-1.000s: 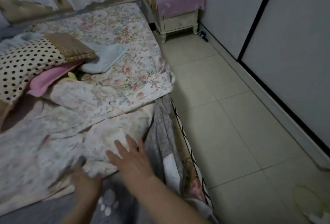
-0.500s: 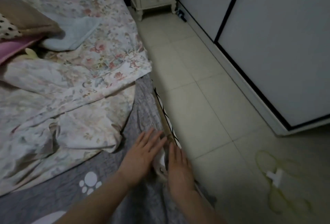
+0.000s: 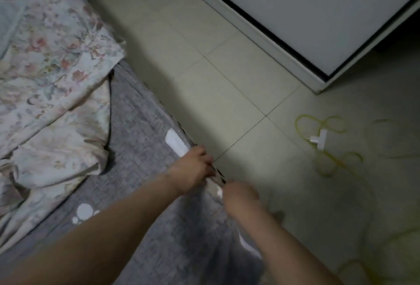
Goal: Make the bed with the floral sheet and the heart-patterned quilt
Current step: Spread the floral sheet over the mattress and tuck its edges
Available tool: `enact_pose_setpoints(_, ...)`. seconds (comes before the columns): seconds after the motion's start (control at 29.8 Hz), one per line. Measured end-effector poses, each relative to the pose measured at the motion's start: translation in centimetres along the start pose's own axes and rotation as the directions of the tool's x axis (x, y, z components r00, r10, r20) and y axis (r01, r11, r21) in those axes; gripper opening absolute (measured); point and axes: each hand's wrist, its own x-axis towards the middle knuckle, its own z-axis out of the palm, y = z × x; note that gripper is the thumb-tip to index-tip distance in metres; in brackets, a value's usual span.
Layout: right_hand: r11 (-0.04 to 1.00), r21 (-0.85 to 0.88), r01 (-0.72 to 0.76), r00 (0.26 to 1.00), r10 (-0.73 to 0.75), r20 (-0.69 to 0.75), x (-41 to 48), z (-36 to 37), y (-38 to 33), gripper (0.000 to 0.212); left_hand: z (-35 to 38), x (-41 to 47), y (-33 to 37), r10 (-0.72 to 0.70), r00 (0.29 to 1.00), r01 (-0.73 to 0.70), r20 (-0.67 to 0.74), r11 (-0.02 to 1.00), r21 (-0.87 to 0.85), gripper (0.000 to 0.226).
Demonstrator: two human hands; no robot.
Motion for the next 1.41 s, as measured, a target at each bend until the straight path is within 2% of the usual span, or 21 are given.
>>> enact_pose_setpoints(0.03,0.999,0.018,-0.051,0.999,0.051,-0.001,-0.5,0.0,1.7,0.034,0.3,1.3,1.2,0.025,1.000,-0.026,-0.014,0.998,-0.052,0.026)
enact_pose_setpoints(0.07,0.996,0.025,-0.090,0.996,0.090,-0.006,-0.9,0.7,2.6,0.033,0.6,2.2,2.5,-0.043,0.999,0.042,-0.012,0.996,-0.079,0.034)
enact_pose_setpoints(0.17,0.979,0.071,-0.191,0.958,0.201,-0.202,-1.8,3.0,2.4,0.027,1.1,3.8,4.1,-0.355,0.923,0.364,0.150,0.930,-0.042,0.073)
enact_pose_setpoints(0.27,0.980,0.150,-0.133,0.986,0.146,-0.078,-0.3,5.2,1.3,0.062,-0.1,3.2,3.2,-0.421,0.888,0.427,0.187,0.904,0.007,0.082)
enact_pose_setpoints(0.3,0.988,0.127,-0.092,0.986,0.108,-0.128,0.4,6.0,0.5,0.071,-0.2,2.4,2.7,-0.415,0.891,0.420,0.187,0.907,0.012,0.079)
enact_pose_setpoints(0.4,0.992,0.050,0.114,0.951,-0.094,-0.295,0.1,3.1,-3.1,0.050,0.0,-1.1,0.7,-0.474,0.863,0.480,0.176,0.877,0.009,0.082)
enact_pose_setpoints(0.47,0.979,0.035,0.201,0.944,-0.184,-0.274,0.9,1.0,-6.5,0.055,-0.3,-4.3,-1.9,-0.523,0.843,0.525,0.126,0.851,0.023,0.084)
enact_pose_setpoints(0.54,0.967,0.022,0.252,0.917,-0.232,-0.325,2.8,0.5,-8.7,0.058,-0.1,-6.7,-4.2,-0.542,0.840,0.542,0.039,0.840,0.003,0.072)
enact_pose_setpoints(0.6,0.947,-0.033,0.321,0.843,-0.301,-0.446,6.7,-1.2,-12.8,0.060,-0.9,-9.6,-9.1,-0.628,0.778,0.629,-0.024,0.777,0.018,0.073)
enact_pose_setpoints(0.64,0.927,-0.028,0.375,0.812,-0.343,-0.473,8.9,-1.7,-14.8,0.060,-1.3,-10.8,-11.7,-0.673,0.736,0.675,-0.077,0.738,0.005,0.083)
enact_pose_setpoints(0.7,0.898,0.044,0.438,0.830,-0.386,-0.402,10.8,-5.1,-18.6,0.072,-1.3,-12.7,-16.5,-0.774,0.626,0.773,-0.099,0.632,-0.052,0.103)
enact_pose_setpoints(0.74,0.889,0.067,0.453,0.834,-0.395,-0.385,12.0,-7.3,-20.3,0.078,-1.6,-13.4,-18.9,-0.819,0.561,0.819,-0.120,0.570,-0.066,0.105)
enact_pose_setpoints(0.8,0.823,0.039,0.566,0.779,-0.519,-0.351,14.5,-9.8,-23.0,0.080,-1.0,-14.3,-22.6,-0.880,0.447,0.875,-0.163,0.468,-0.126,0.095)
enact_pose_setpoints(0.87,0.788,-0.041,0.614,0.762,-0.606,-0.231,17.3,-11.0,-25.8,0.074,-0.7,-15.6,-25.7,-0.938,0.313,0.930,-0.148,0.334,-0.153,0.087)
enact_pose_setpoints(1.01,0.730,-0.168,0.662,0.681,-0.680,-0.272,21.6,-12.1,-31.1,0.073,-0.1,-18.1,-29.9,-0.996,0.091,0.989,-0.015,0.092,-0.114,0.097)
enact_pose_setpoints(1.04,0.733,-0.217,0.645,0.682,-0.680,-0.269,22.4,-12.2,-32.2,0.074,0.0,-18.9,-30.7,-0.998,0.061,0.994,0.004,0.061,-0.094,0.101)
enact_pose_setpoints(1.14,0.814,-0.339,0.472,0.752,-0.572,-0.328,25.8,-12.1,-33.2,0.077,1.1,-21.3,-33.3,-0.999,0.037,0.998,0.016,0.036,-0.046,0.108)
enact_pose_setpoints(1.24,0.951,-0.149,0.270,0.846,-0.308,-0.434,29.7,-12.5,-30.7,0.070,2.1,-22.7,-36.3,-0.997,0.027,0.995,0.065,0.021,-0.094,0.117)
enact_pose_setpoints(1.27,0.964,-0.090,0.248,0.840,-0.261,-0.476,30.8,-12.1,-30.0,0.069,3.0,-22.8,-37.2,-0.994,0.029,0.992,0.107,0.015,-0.128,0.121)
enact_pose_setpoints(1.34,0.954,-0.124,0.274,0.766,-0.295,-0.572,31.8,-11.5,-29.4,0.069,3.2,-22.0,-38.3,-0.987,0.060,0.989,0.148,0.039,-0.145,0.124)
enact_pose_setpoints(1.41,0.922,-0.213,0.323,0.757,-0.387,-0.527,31.9,-10.9,-29.9,0.069,2.8,-20.1,-38.5,-0.986,0.141,0.985,0.088,0.131,-0.116,0.096)
